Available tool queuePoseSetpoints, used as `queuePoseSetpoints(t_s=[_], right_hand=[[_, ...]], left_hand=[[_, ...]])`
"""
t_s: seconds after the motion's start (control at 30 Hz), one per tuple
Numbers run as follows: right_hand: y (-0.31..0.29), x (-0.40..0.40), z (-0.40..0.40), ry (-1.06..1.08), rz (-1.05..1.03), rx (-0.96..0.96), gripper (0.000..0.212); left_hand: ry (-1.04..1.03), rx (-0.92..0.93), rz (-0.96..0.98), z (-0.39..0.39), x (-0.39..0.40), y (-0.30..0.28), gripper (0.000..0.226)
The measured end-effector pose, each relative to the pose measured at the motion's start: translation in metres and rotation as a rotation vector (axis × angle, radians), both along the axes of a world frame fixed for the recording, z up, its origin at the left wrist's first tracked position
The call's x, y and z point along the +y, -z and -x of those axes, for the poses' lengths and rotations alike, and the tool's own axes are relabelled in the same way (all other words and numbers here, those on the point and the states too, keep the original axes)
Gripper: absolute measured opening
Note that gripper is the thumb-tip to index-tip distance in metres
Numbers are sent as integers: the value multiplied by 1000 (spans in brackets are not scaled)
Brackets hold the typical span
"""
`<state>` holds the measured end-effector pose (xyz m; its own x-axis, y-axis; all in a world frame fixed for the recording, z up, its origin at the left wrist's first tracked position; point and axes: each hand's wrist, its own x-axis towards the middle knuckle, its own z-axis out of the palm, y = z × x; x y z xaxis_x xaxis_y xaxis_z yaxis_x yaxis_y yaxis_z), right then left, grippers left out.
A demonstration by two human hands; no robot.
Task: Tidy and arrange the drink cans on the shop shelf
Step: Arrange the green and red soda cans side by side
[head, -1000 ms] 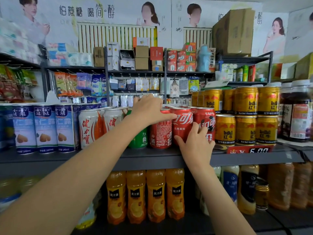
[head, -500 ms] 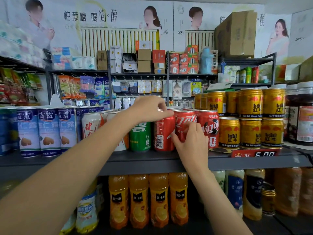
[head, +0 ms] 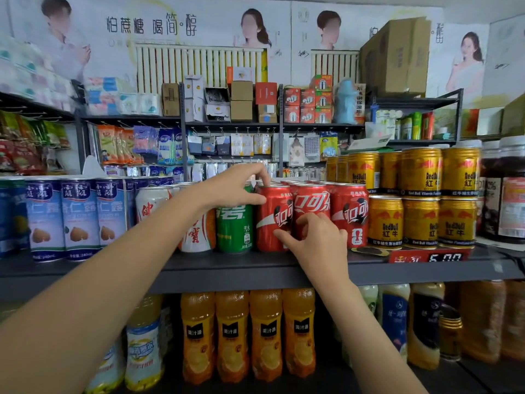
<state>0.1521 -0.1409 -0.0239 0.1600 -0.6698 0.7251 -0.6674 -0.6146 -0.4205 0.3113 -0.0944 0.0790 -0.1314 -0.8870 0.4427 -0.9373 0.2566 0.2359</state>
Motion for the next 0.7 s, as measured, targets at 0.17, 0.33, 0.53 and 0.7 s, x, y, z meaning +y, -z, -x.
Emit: queuePoseSetpoints(t_s=[0.17,0.33,0.53,0.7], right_hand=[[5,3,-11,99,-29,42,47],[1,7,-13,151,-17,65,46],[3,6,-10,131,24,-3,46],[1,-7,23,282,-4,-118,60]], left_hand=[[-169,-87,148,11,-9,5,42],[-176,-125,121,17,-13,2,37],[-121,-58,8,14,-11,-3,30],[-130,-47,-30,10,-13,-7,32]])
